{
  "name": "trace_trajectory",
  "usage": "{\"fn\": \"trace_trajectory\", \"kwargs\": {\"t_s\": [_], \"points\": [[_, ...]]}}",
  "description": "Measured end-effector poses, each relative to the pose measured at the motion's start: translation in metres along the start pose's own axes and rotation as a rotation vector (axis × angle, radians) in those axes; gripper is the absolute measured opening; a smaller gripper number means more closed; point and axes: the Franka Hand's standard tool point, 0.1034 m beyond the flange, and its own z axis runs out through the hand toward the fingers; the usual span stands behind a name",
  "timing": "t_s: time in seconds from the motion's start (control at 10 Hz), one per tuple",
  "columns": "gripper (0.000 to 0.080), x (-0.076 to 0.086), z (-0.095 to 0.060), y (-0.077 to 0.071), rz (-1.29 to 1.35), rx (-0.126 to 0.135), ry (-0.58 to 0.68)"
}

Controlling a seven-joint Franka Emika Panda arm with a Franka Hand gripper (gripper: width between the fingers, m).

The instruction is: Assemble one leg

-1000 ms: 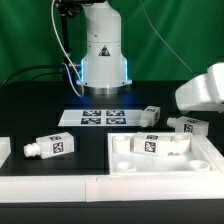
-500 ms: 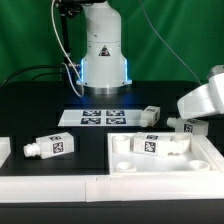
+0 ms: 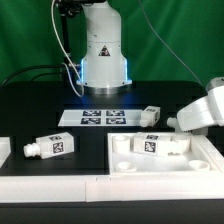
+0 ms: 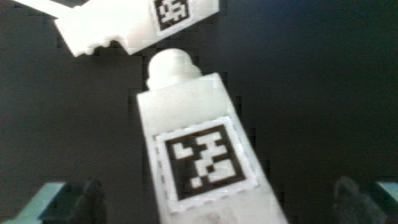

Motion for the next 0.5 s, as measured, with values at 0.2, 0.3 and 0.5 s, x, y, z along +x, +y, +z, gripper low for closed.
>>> {"fn": "trace_trajectory", "kwargs": {"t_s": [0.2,0.3,0.5], "points": [[0.0649,0.0015,0.0027,-0.0039,0.027,-0.004,-0.005],[0.0649,0.0026,0.0041,-0.0071,0.037,-0.008,-0.008],[0.0553,0.0027,0.0046,-0.0041,0.040,-0.003,-0.008]]}}
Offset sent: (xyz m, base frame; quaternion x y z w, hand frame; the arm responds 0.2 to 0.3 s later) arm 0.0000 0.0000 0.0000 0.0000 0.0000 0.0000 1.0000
